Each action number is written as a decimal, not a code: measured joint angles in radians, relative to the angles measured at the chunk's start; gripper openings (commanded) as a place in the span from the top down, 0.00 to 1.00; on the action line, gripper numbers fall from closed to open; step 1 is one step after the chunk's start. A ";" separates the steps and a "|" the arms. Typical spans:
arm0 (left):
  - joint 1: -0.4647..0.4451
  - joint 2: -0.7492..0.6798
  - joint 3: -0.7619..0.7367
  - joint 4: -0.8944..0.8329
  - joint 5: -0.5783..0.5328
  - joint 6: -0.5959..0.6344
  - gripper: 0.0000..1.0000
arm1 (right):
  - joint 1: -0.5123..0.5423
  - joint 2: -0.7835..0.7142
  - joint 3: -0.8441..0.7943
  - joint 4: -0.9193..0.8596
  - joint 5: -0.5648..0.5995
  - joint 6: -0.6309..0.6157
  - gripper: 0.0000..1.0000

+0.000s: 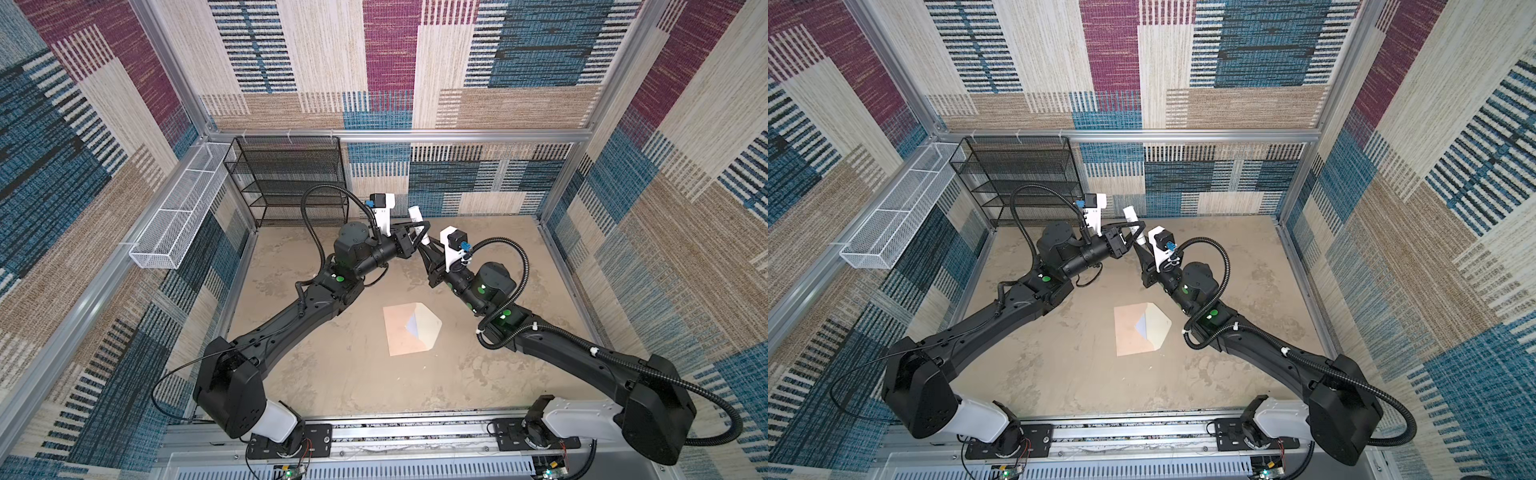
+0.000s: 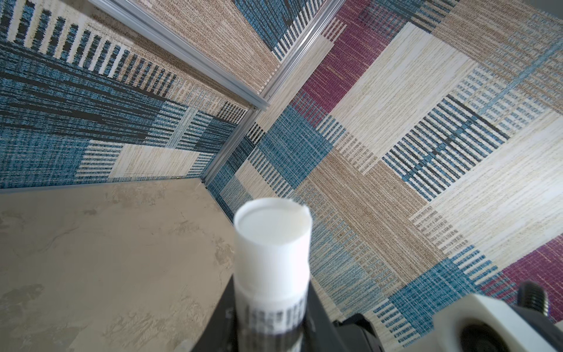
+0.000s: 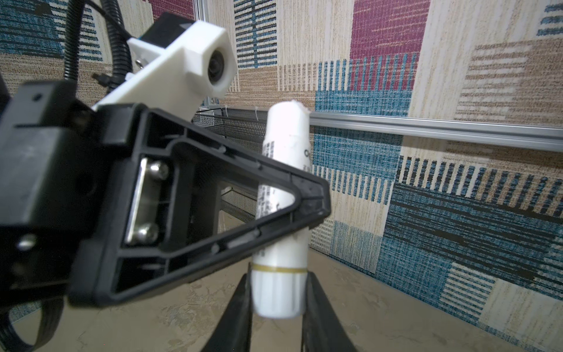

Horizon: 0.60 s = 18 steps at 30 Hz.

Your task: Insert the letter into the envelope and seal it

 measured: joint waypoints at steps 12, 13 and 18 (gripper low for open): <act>-0.002 0.001 -0.020 0.029 0.005 -0.007 1.00 | 0.000 -0.016 0.012 -0.063 -0.002 -0.007 0.80; -0.002 0.001 -0.023 0.032 0.009 -0.009 1.00 | 0.000 -0.019 0.012 -0.068 -0.003 -0.007 0.81; -0.002 0.001 -0.046 0.056 0.027 -0.029 1.00 | 0.000 -0.039 0.002 -0.100 -0.008 -0.006 0.82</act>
